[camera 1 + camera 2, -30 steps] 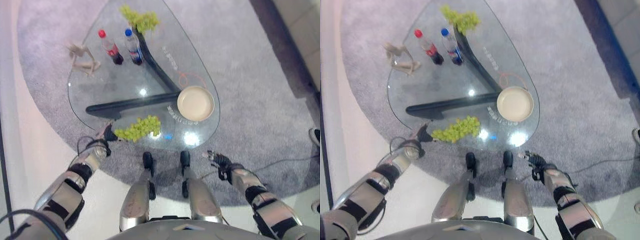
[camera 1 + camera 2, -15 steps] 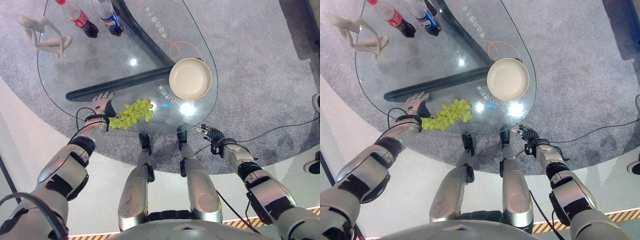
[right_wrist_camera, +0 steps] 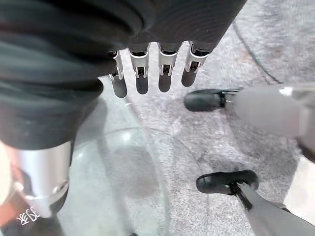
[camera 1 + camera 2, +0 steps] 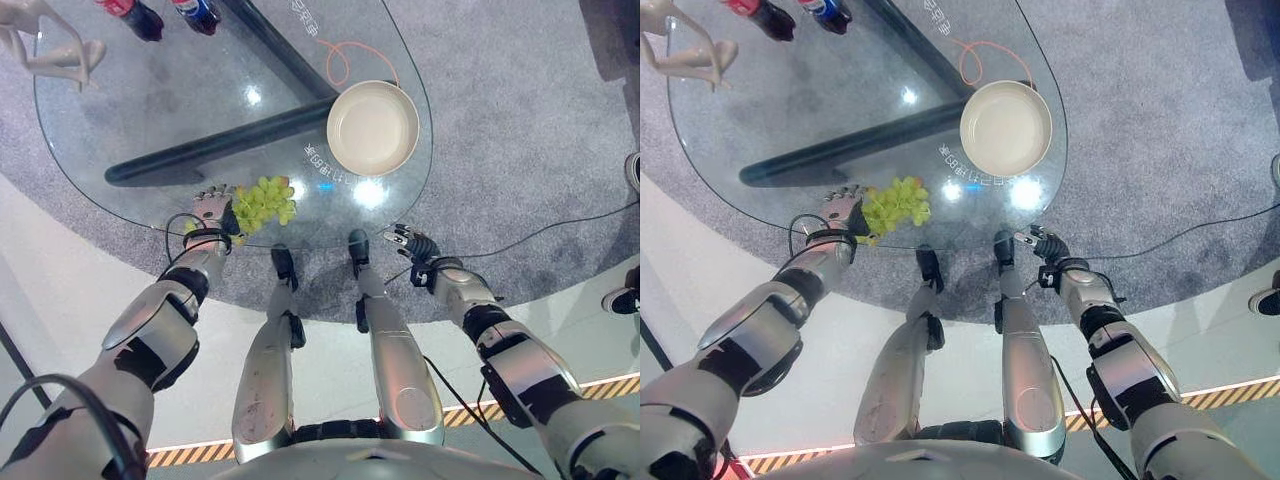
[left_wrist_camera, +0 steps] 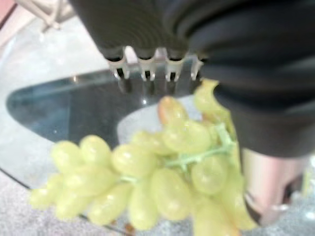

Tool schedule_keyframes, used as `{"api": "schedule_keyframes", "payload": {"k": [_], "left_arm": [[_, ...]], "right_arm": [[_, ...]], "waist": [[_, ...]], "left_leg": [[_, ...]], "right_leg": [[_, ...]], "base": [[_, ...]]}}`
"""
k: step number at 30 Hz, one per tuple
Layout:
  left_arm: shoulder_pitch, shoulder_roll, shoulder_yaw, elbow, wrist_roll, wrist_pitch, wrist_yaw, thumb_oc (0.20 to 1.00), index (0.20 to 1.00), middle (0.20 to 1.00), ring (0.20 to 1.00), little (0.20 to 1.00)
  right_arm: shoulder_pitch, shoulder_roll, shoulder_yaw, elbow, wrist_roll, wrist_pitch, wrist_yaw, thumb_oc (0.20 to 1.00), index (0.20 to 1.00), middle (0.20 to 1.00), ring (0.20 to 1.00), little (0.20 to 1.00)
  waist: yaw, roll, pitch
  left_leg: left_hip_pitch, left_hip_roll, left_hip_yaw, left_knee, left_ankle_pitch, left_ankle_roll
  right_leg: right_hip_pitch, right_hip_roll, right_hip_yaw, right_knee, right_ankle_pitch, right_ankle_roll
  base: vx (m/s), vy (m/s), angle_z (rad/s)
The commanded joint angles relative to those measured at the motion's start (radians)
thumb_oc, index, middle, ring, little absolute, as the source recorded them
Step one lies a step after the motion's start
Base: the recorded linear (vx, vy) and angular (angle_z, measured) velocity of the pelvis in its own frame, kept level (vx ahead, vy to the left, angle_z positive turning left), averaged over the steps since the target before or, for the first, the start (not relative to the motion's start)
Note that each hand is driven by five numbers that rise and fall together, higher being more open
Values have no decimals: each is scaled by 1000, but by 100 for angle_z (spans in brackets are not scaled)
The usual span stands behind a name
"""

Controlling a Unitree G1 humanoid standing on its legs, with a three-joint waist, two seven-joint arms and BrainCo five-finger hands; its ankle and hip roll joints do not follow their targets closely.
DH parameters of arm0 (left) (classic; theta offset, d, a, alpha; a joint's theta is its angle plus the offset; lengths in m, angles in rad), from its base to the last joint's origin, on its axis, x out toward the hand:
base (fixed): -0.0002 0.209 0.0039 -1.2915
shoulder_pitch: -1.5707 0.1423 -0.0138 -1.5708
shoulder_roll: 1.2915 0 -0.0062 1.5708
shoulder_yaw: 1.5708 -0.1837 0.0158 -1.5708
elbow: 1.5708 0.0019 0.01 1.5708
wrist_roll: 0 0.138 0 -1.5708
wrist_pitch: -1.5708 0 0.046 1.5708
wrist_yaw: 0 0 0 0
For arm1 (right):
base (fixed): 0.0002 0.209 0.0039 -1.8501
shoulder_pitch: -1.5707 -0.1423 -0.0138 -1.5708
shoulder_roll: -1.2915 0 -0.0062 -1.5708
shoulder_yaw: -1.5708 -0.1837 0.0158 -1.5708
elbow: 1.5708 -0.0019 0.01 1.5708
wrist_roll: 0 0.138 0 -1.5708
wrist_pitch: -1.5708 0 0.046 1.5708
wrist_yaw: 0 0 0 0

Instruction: Pick up fruits into the plate

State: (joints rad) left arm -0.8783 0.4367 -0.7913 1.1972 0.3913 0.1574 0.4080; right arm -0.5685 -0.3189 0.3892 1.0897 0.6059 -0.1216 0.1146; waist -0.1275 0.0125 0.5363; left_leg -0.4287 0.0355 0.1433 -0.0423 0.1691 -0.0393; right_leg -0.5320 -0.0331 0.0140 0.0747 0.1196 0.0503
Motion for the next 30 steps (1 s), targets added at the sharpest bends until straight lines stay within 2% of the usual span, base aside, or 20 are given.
{"api": "schedule_keyframes", "payload": {"k": [1,7,11,13,14,15,17,21,30], "left_arm": [[-11,11,33,33,-25,25,27,1000,1000,1000,1000,1000],[5,-10,41,28,-9,48,59,1000,1000,1000,1000,1000],[4,-33,48,43,-8,105,141,1000,1000,1000,1000,1000],[1,-35,49,48,-10,112,155,1000,1000,1000,1000,1000],[-7,-39,55,63,-10,127,187,573,573,573,573,573],[-9,-42,56,66,-11,125,204,200,200,200,200,200],[-17,-45,57,74,-7,141,209,200,200,200,200,200],[-25,-44,63,83,1,131,212,200,200,200,200,200],[-17,-46,65,83,-6,105,230,200,200,200,200,200]], "right_arm": [[79,0,16,-33,-12,-64,20,1000,1000,1000,1000,1000],[104,5,19,-86,13,-57,3,1000,1000,1000,1000,1000],[99,25,31,-105,39,-53,-3,1000,1000,1000,1000,1000],[97,28,33,-107,43,-52,-2,1000,1000,1000,1000,1000],[94,37,39,-105,60,-52,2,1000,1000,1000,1000,1000],[95,40,42,-108,65,-52,0,1000,1000,1000,1000,1000],[95,47,44,-107,75,-52,0,1000,1000,1000,1000,1000],[95,49,45,-109,89,-44,1,1000,1000,1000,1000,1000],[108,48,36,-96,92,-59,20,1000,1000,1000,1000,1000]], "waist": [[-1,-36,-16],[-3,-48,-16],[-2,-62,-16],[-3,-65,-16],[-3,-72,-16],[-3,-75,-16],[-5,-81,-16],[-7,-85,-16],[-9,-78,-16]], "left_leg": [[-42,-11,-72,124,-154,-7],[-51,-12,-82,127,-149,-12],[-58,-11,-90,130,-150,-12],[-60,-11,-90,132,-151,-12],[-65,-11,-92,136,-151,-13],[-68,-10,-93,139,-151,-13],[-72,-10,-96,143,-151,-13],[-75,-10,-98,146,-153,-13],[-64,-12,-100,149,-156,-11]], "right_leg": [[-58,62,-7,142,-119,13],[-67,59,-15,143,-113,12],[-75,64,-15,146,-110,12],[-76,65,-15,147,-110,12],[-80,68,-16,151,-108,12],[-83,70,-15,153,-108,12],[-85,72,-14,155,-107,13],[-88,76,-11,158,-106,12],[-82,75,-7,164,-108,11]], "base": [[-29,-39,-6],[-4,-21,0],[2,-52,2],[3,-21,0],[8,-50,-2],[12,-64,-2],[15,-50,0],[22,-34,2],[8,3,0]]}}
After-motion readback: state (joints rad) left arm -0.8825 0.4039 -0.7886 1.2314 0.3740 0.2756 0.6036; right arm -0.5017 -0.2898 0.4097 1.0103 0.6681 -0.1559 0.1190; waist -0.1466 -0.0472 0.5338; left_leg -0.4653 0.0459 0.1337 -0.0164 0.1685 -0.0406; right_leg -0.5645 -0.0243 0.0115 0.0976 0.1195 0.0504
